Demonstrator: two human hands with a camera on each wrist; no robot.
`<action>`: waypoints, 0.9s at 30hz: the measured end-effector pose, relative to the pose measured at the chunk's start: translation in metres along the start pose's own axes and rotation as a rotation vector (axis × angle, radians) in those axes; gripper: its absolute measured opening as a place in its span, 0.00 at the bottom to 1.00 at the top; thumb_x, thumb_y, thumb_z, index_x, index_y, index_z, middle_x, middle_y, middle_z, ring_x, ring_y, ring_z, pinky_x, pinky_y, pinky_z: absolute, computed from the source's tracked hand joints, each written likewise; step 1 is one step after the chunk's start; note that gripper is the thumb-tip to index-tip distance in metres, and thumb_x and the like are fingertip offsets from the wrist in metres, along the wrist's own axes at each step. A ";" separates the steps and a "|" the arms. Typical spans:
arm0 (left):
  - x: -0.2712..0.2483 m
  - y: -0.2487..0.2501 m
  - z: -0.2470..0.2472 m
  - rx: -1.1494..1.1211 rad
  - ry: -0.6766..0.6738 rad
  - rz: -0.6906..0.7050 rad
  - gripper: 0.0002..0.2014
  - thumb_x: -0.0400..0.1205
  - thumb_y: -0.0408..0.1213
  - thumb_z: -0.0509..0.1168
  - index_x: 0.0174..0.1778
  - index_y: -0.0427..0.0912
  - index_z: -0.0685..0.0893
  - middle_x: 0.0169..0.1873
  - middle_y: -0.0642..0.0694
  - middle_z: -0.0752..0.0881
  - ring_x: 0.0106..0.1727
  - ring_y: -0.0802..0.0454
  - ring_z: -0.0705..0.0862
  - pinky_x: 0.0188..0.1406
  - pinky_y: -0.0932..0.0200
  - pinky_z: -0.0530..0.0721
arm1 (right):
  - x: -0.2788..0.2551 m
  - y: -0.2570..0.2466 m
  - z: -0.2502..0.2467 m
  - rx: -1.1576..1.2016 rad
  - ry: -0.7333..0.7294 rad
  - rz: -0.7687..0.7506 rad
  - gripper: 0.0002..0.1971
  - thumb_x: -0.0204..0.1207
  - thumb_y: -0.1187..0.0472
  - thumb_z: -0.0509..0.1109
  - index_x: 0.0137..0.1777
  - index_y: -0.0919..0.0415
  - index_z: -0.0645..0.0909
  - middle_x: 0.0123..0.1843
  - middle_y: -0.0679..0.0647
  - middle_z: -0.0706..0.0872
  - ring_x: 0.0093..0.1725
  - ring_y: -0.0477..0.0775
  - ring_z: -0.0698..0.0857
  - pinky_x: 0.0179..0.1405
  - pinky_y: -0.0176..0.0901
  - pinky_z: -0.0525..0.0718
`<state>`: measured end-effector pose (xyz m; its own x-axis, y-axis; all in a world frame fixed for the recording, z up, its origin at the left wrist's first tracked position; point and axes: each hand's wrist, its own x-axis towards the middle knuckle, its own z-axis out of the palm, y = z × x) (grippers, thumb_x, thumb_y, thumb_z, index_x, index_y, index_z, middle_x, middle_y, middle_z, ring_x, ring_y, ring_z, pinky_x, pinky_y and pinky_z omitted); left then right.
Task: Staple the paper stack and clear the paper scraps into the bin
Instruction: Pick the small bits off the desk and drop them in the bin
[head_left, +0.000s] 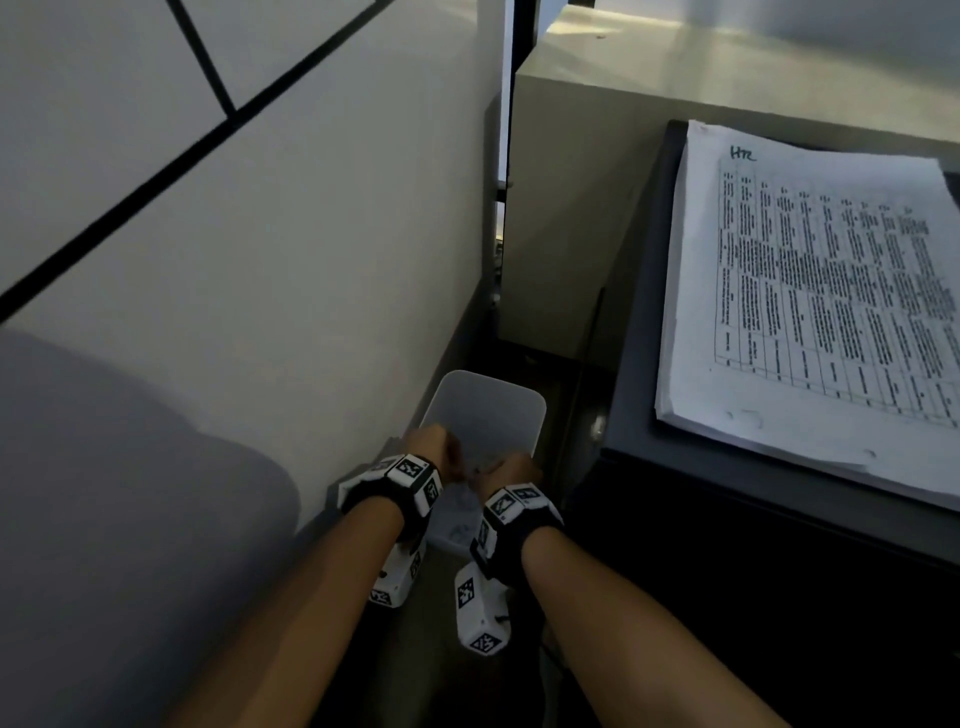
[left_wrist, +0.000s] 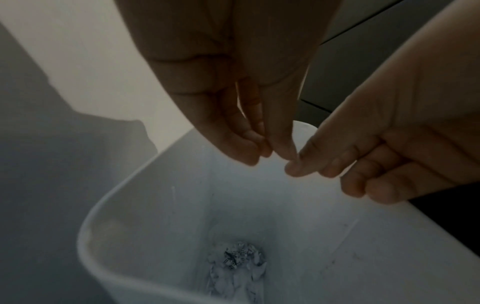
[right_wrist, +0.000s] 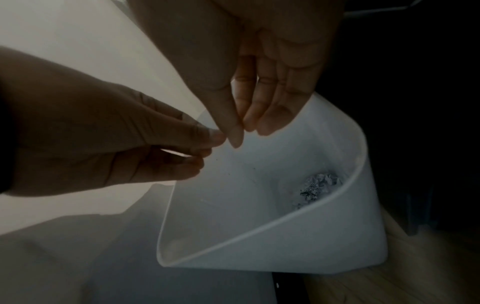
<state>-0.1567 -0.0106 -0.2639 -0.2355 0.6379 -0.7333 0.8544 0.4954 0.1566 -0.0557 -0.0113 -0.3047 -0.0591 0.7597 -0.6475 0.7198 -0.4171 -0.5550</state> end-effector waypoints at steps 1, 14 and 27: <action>0.002 -0.002 0.000 -0.013 -0.011 -0.004 0.17 0.81 0.36 0.65 0.66 0.35 0.83 0.67 0.38 0.84 0.67 0.42 0.83 0.70 0.52 0.78 | 0.001 0.001 0.001 0.000 0.015 -0.020 0.15 0.77 0.59 0.68 0.56 0.70 0.86 0.58 0.63 0.89 0.60 0.61 0.86 0.46 0.40 0.80; -0.006 -0.005 0.002 -0.030 0.217 0.001 0.18 0.79 0.42 0.67 0.62 0.36 0.85 0.63 0.37 0.85 0.66 0.40 0.82 0.65 0.54 0.79 | -0.012 -0.005 -0.008 0.115 -0.057 -0.030 0.10 0.78 0.59 0.66 0.57 0.58 0.82 0.55 0.61 0.84 0.58 0.55 0.82 0.48 0.40 0.74; -0.065 0.020 -0.061 -0.340 0.547 0.273 0.16 0.78 0.31 0.65 0.62 0.40 0.82 0.55 0.39 0.87 0.49 0.46 0.84 0.53 0.62 0.78 | -0.101 -0.040 -0.049 0.111 -0.135 -0.296 0.24 0.77 0.59 0.65 0.72 0.60 0.66 0.72 0.60 0.71 0.70 0.61 0.74 0.64 0.44 0.74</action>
<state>-0.1524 -0.0066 -0.1730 -0.3088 0.9267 -0.2143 0.7447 0.3757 0.5516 -0.0451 -0.0470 -0.1914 -0.3504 0.7860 -0.5093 0.5789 -0.2457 -0.7775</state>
